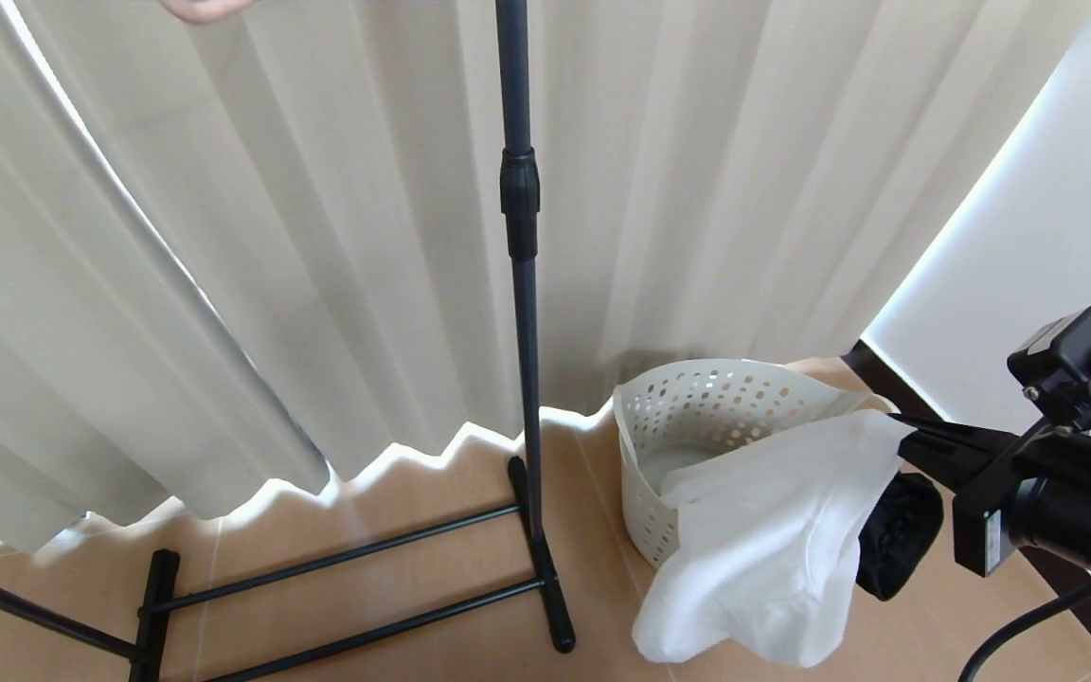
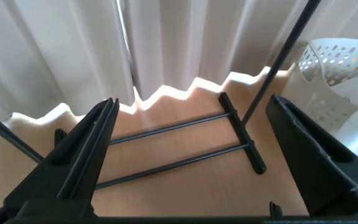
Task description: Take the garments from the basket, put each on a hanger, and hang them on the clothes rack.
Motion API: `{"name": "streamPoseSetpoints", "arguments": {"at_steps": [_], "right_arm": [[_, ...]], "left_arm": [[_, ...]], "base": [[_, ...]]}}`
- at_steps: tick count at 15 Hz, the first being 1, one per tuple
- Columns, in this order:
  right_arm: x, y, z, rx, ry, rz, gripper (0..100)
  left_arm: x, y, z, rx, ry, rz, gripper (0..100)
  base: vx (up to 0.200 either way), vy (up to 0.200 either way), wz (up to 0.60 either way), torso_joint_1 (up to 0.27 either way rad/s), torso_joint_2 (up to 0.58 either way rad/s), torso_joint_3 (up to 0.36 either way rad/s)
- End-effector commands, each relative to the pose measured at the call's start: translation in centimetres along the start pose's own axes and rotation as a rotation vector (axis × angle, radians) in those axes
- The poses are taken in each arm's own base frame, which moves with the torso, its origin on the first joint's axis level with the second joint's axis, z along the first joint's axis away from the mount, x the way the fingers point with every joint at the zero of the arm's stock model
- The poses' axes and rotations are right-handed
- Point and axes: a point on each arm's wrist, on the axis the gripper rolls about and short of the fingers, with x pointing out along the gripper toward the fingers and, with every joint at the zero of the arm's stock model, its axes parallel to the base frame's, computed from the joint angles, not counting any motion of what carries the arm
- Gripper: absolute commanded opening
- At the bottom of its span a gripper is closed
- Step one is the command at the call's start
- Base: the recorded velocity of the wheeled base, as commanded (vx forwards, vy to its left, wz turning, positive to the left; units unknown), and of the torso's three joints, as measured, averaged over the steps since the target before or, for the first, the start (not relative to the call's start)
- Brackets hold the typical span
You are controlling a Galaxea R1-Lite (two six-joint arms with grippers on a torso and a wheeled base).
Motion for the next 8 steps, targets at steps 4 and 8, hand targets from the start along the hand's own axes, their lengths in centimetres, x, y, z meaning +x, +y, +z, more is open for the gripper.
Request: {"name": "streamPoseSetpoints", "arguments": {"at_steps": [4,8], "right_arm": [[-0.04,-0.05,-0.27,-0.006,0.008,-0.004,0],[0.11,-0.08,-0.11,-0.013,0.007,-0.006,0]], "left_arm": [[0.01,0.00,0.00,-0.001,0.001,0.000,100],[0.01,0.00,0.00,-0.001,0.001,0.000,100]], "base": [[0.000,0.000,0.00,0.002,0.00,0.202],[0.000,0.000,0.00,0.004,0.00,0.196]]}}
